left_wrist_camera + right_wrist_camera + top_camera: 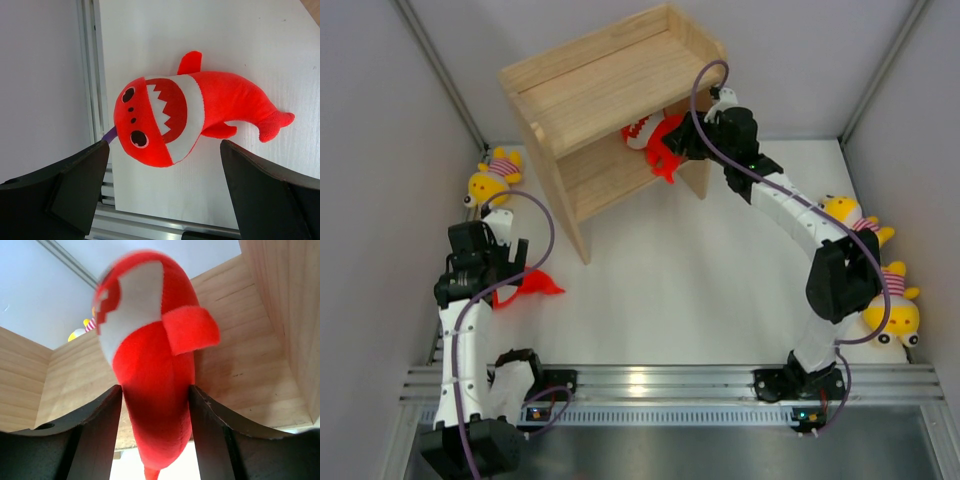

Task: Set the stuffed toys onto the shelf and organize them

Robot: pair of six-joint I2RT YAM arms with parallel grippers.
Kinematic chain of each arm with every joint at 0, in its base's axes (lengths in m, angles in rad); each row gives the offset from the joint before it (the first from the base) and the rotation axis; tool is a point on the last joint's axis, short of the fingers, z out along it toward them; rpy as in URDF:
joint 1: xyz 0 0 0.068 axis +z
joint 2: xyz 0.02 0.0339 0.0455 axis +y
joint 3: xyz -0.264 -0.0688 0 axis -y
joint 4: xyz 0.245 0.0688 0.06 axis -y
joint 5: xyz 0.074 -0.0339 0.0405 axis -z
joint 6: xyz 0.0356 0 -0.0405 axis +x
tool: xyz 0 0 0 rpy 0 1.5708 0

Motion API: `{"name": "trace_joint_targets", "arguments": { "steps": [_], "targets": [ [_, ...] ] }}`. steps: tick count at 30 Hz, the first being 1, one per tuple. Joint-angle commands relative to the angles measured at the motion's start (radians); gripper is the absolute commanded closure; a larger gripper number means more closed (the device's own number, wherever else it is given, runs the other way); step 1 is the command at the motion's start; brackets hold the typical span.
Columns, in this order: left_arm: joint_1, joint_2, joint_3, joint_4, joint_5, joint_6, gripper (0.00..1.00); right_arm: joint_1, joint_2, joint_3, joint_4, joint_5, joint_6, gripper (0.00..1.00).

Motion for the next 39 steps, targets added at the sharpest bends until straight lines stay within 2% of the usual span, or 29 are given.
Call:
{"name": "trace_joint_targets", "arguments": {
  "steps": [1, 6, 10, 14, 18, 21, 22, 25, 26, 29, 36, 38, 39],
  "targets": [
    [0.006, -0.010, -0.005, 0.000, 0.021, 0.012, 0.01, 0.025, -0.005, 0.019, 0.071, 0.041, -0.016, 0.44],
    [0.006, -0.014, -0.004, -0.002, 0.021, 0.011, 0.01, 0.025, 0.000, 0.018, 0.056, 0.044, -0.018, 0.42],
    [0.006, -0.013, -0.008, -0.003, 0.024, 0.015, 0.01, 0.024, -0.037, 0.005, 0.069, 0.054, -0.025, 0.31],
    [0.006, -0.003, 0.004, -0.022, 0.016, 0.024, 0.01, 0.024, -0.090, -0.007, 0.068, 0.067, -0.053, 0.27],
    [0.018, 0.064, 0.013, -0.101, 0.052, 0.164, 0.01, 0.025, -0.162, -0.036, 0.050, 0.070, -0.108, 0.23],
    [0.111, 0.157, 0.050, -0.104, 0.057, 0.211, 0.01, 0.024, -0.225, -0.067, 0.034, 0.078, -0.159, 0.18],
    [0.177, 0.223, 0.067, -0.127, 0.118, 0.213, 0.01, 0.025, -0.253, -0.074, 0.030, 0.078, -0.182, 0.17],
    [0.301, 0.292, 0.117, -0.161, 0.272, 0.219, 0.01, 0.024, -0.296, -0.100, 0.019, 0.055, -0.209, 0.17],
    [0.321, 0.305, 0.111, -0.158, 0.284, 0.219, 0.01, 0.024, -0.304, -0.114, 0.017, 0.041, -0.216, 0.17],
    [0.361, 0.377, 0.090, -0.155, 0.320, 0.242, 0.01, 0.024, -0.324, -0.131, 0.017, 0.015, -0.234, 0.17],
    [0.378, 0.530, 0.058, -0.059, 0.354, 0.245, 0.01, 0.025, -0.350, -0.150, -0.010, -0.035, -0.257, 0.17],
    [0.377, 0.532, 0.041, -0.058, 0.355, 0.253, 0.10, 0.024, -0.377, -0.171, -0.018, -0.048, -0.260, 0.18],
    [0.377, 0.517, 0.032, -0.060, 0.366, 0.268, 0.28, 0.024, -0.388, -0.177, -0.021, -0.049, -0.263, 0.18]
  ]
}}
